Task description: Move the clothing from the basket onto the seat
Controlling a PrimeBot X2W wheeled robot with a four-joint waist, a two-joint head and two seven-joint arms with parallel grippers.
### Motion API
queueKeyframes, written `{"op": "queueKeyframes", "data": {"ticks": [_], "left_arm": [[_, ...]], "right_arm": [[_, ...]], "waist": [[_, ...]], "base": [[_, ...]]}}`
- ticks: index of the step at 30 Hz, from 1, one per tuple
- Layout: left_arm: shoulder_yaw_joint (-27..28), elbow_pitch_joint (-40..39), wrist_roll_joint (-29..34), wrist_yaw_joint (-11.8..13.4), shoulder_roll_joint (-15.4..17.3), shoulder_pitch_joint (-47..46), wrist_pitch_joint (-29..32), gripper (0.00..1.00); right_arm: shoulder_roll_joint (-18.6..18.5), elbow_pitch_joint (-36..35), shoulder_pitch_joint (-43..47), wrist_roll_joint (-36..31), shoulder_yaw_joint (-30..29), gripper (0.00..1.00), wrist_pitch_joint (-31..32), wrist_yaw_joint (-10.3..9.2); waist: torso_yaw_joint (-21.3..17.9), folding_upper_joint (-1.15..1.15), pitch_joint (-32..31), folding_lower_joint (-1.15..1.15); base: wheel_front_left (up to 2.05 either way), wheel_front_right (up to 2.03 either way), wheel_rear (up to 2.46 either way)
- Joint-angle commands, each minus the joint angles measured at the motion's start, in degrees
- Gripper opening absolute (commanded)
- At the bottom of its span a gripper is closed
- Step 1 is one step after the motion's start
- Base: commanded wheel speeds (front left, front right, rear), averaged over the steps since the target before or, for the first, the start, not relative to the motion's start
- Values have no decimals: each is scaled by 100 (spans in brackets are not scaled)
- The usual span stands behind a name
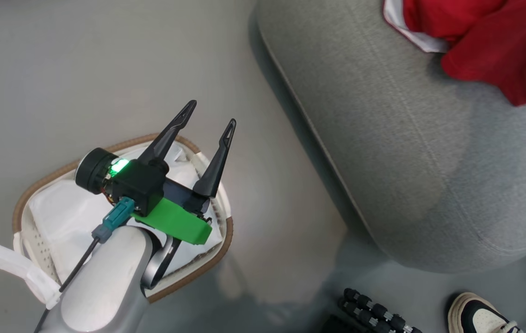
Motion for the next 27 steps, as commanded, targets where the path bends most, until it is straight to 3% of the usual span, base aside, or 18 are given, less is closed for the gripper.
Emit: {"op": "queueKeyframes", "data": {"ticks": [1,7,14,16,17,18,27], "left_arm": [[26,-7,18,-17,50,-133,-2,100],[53,-5,7,-17,80,-164,-3,100],[126,85,-33,-17,52,-62,-3,100],[161,128,-39,-17,22,-13,-2,100],[168,144,-38,-17,4,7,-2,100],[188,174,-45,-17,-19,39,-3,100],[452,398,-56,-17,-280,338,-2,100]], "right_arm": [[105,97,31,-76,-25,0,-1,-8],[499,580,404,-163,-242,0,-1,-8],[641,899,895,-195,-703,0,-1,-8],[684,899,1075,-196,-767,19,-1,-8],[703,865,1149,-181,-786,44,-1,-8],[717,818,1250,-140,-811,100,-1,-8],[916,180,2227,153,-566,100,-2,-8]], "waist": [[464,0,486,0],[592,0,640,0],[566,0,494,0],[526,0,375,0],[511,0,314,0],[494,0,236,0],[448,0,-551,0]], "base": [[0,0,0],[0,0,0],[0,0,0],[0,0,0],[0,0,0],[0,0,0],[0,0,0]]}}
